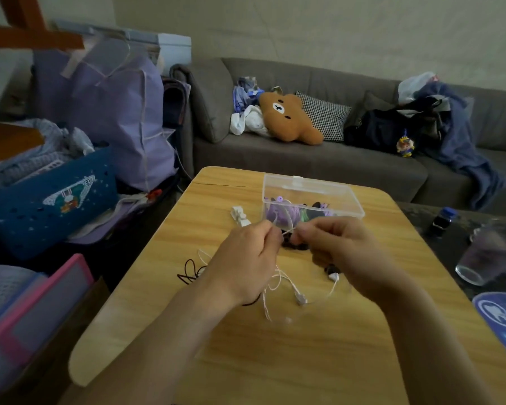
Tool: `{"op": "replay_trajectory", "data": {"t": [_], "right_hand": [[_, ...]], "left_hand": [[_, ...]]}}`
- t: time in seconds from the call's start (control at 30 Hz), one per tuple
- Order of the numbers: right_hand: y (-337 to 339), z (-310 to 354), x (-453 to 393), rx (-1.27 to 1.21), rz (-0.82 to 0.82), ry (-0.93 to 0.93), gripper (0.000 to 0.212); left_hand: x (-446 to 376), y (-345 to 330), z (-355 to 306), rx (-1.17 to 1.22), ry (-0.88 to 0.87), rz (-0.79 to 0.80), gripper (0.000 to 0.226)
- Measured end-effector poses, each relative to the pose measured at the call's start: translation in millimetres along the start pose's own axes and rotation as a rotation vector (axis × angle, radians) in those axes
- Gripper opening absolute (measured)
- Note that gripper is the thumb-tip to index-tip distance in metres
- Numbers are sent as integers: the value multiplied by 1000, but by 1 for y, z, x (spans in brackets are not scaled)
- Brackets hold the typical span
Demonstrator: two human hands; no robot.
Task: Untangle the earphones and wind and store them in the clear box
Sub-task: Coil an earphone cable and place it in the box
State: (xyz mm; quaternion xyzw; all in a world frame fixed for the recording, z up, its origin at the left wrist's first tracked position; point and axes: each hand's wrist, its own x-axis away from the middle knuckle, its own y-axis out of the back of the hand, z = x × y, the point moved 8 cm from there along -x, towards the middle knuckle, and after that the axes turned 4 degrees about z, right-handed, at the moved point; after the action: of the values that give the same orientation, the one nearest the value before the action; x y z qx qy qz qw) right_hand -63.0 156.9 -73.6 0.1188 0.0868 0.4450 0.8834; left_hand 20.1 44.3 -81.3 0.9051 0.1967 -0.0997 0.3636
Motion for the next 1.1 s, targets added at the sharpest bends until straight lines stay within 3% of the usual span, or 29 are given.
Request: {"op": "replay_trajectory", "data": {"t": [0.2, 0.37, 0.5, 0.63, 0.77, 0.83, 0.87, 0.97, 1.1], "right_hand": [[9, -16, -13, -53, -98, 1, 30], [3, -20, -17, 41, -68, -12, 36], [16, -26, -10, 163, -85, -88, 29], [51, -19, 3, 441, -332, -34, 10], [92, -34, 20, 321, -623, -136, 17], [114, -43, 33, 276, -796, -230, 26], [126, -45, 42, 366, -874, -304, 27], [144, -48, 59, 556, -904, -472, 34], [142, -63, 63, 138, -815, -445, 25]], "left_hand": [[-1, -8, -2, 12, 42, 53, 35], [-7, 4, 3, 666, 179, -86, 40], [2, 29, 23, 928, 297, -322, 40], [13, 48, 55, 913, 473, -582, 41], [19, 59, 71, 906, 519, -715, 36], [20, 63, 77, 930, 538, -736, 33], [20, 63, 78, 938, 550, -734, 33], [21, 57, 81, 930, 595, -690, 33], [13, 39, 77, 926, 600, -502, 29]]}}
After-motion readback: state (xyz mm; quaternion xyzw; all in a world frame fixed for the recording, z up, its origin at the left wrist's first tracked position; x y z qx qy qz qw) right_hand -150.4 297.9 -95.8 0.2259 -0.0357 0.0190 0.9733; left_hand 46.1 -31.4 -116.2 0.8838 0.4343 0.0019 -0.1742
